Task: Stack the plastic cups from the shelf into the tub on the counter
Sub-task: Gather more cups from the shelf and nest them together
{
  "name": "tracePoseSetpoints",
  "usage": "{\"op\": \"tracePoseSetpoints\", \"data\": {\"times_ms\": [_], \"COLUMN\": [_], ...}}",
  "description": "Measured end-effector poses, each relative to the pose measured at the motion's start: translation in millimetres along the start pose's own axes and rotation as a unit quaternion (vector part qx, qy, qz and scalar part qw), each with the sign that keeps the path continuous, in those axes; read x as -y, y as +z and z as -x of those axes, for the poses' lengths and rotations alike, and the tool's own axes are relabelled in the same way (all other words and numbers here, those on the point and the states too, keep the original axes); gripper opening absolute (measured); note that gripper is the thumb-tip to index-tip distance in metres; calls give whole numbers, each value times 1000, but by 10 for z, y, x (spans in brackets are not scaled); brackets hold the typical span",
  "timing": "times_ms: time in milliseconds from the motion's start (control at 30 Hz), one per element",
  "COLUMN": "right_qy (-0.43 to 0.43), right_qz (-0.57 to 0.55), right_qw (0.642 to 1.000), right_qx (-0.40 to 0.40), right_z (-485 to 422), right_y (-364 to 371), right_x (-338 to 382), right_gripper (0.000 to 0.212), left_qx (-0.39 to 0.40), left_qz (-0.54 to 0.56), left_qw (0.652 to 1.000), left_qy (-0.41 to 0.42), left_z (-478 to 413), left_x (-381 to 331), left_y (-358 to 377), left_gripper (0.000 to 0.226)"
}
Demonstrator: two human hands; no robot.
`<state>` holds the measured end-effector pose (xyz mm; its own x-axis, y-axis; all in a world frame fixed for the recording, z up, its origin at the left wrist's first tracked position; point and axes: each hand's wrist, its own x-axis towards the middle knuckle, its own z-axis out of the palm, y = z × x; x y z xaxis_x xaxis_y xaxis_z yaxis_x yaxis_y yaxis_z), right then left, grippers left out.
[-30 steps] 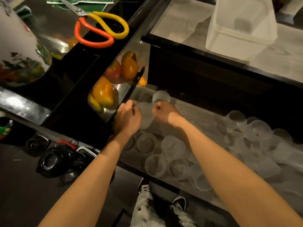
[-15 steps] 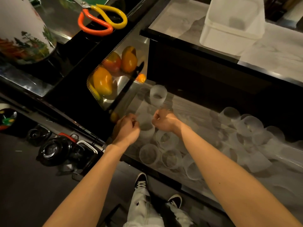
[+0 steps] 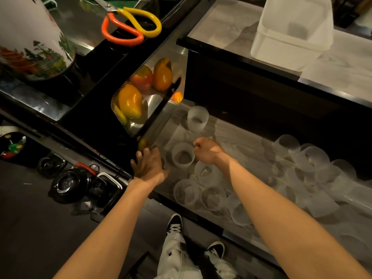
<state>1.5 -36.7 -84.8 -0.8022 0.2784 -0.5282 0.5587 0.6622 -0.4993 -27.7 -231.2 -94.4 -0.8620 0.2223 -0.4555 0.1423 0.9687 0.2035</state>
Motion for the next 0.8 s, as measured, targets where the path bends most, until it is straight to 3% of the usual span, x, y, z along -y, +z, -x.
{"op": "tracePoseSetpoints", "data": {"times_ms": [133, 367, 533, 733, 800], "right_qy": [-5, 1, 6, 3, 7], "right_qz": [-17, -37, -83, -143, -102], "right_qw": [1000, 999, 996, 990, 995], "right_qx": [-2, -9, -9, -18, -14], "right_z": [2, 9, 58, 106, 76], "right_y": [-3, -53, -82, -115, -171], "right_x": [6, -60, -131, -291, -323], "right_gripper": [17, 20, 20, 12, 24], "left_qx": [20, 51, -31, -160, -170], "left_qz": [72, 85, 115, 196, 216], "left_qw": [997, 995, 993, 967, 959], "left_qy": [-16, -3, -14, 22, 71], "left_z": [-39, -124, -130, -78, -49], "left_x": [-42, -44, -51, -178, -226], "left_y": [7, 67, 62, -88, -126], "left_gripper": [76, 93, 66, 85, 85]}}
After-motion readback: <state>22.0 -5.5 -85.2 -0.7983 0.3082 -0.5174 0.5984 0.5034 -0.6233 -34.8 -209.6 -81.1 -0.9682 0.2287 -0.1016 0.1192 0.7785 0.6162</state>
